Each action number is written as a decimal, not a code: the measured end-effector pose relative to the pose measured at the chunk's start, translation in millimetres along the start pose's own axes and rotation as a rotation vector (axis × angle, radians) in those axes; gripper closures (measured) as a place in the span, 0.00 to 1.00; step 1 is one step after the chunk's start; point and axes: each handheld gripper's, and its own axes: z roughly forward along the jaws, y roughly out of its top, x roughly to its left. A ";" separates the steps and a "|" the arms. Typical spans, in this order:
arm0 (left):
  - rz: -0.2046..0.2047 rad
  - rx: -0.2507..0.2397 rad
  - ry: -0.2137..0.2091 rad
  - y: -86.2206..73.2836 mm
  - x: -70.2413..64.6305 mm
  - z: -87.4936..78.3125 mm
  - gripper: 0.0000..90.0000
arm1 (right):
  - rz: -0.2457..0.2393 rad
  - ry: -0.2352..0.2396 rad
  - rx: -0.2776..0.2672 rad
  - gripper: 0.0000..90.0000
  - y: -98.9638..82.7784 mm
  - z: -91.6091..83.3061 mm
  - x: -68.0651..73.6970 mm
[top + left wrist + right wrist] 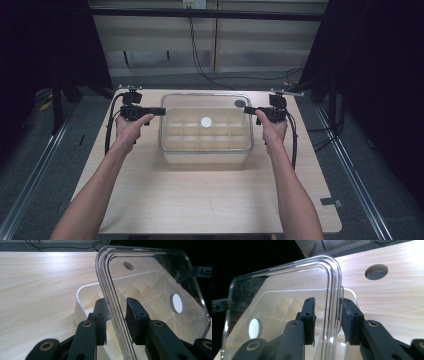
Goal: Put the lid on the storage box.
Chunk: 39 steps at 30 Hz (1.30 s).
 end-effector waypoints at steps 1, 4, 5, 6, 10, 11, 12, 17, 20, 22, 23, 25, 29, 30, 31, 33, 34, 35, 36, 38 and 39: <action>0.002 0.010 0.002 -0.1 1.4 0.8 0.78 | -0.002 -0.009 0.007 0.72 -0.5 3.2 -0.1; -0.012 0.025 0.009 -1.0 5.0 5.0 0.77 | -0.011 -0.024 0.021 0.71 -0.9 6.3 1.0; -0.014 0.025 0.011 -1.1 6.1 6.6 0.76 | -0.015 -0.038 0.031 0.69 -2.3 9.7 1.7; -0.018 0.027 0.015 -1.6 6.1 8.5 0.76 | -0.015 -0.038 0.031 0.69 -2.3 9.7 1.7; -0.015 0.036 0.019 -3.1 8.4 12.6 0.74 | -0.010 -0.051 0.042 0.68 -5.4 15.0 -1.1; -0.020 0.042 0.014 -3.3 9.6 13.5 0.74 | -0.015 -0.054 0.041 0.67 -5.8 16.3 -1.2; -0.020 0.042 0.014 -3.3 9.6 13.5 0.74 | -0.017 -0.061 0.043 0.66 -6.0 17.6 -0.9; -0.041 0.049 0.007 -5.0 12.6 17.9 0.73 | -0.019 -0.071 0.054 0.66 -7.0 20.5 -1.7; -0.069 0.051 -0.010 -8.3 17.3 21.9 0.72 | -0.023 -0.081 0.065 0.65 -7.4 21.9 -2.7; -0.068 0.057 -0.004 -10.9 17.7 25.2 0.70 | -0.026 -0.095 0.073 0.65 -7.5 22.7 -2.1; -0.072 0.059 0.002 -12.1 18.3 27.2 0.70 | -0.038 -0.112 0.079 0.64 -9.0 25.5 -3.0; -0.070 0.067 0.001 -12.5 18.7 27.4 0.70 | -0.043 -0.130 0.092 0.62 -10.9 29.2 -3.3; -0.078 0.078 -0.009 -14.1 21.5 29.9 0.69 | -0.051 -0.142 0.099 0.61 -12.3 32.1 -3.2; -0.079 0.079 -0.008 -14.6 22.3 30.7 0.69 | -0.046 -0.143 0.102 0.61 -12.4 32.3 -3.4; -0.087 0.079 -0.011 -15.2 22.7 31.8 0.69 | -0.044 -0.142 0.106 0.61 -12.6 32.7 -3.8; -0.094 0.086 -0.012 -16.3 23.6 33.6 0.69 | -0.038 -0.142 0.104 0.61 -13.9 34.5 -5.7; -0.096 0.092 -0.016 -17.0 24.7 34.1 0.68 | -0.028 -0.140 0.108 0.61 -14.5 34.7 -6.0; -0.104 0.088 -0.019 -17.6 25.4 34.6 0.68 | -0.027 -0.135 0.096 0.61 -15.3 35.1 -6.8; -0.114 0.079 -0.021 -17.9 25.9 35.4 0.68 | -0.028 -0.134 0.091 0.61 -15.7 35.3 -7.1; -0.107 0.088 -0.025 -18.0 26.8 35.2 0.68 | -0.031 -0.135 0.090 0.61 -16.0 35.2 -7.0; -0.105 0.091 -0.027 -18.0 27.1 35.2 0.68 | -0.033 -0.134 0.089 0.61 -16.2 35.2 -6.9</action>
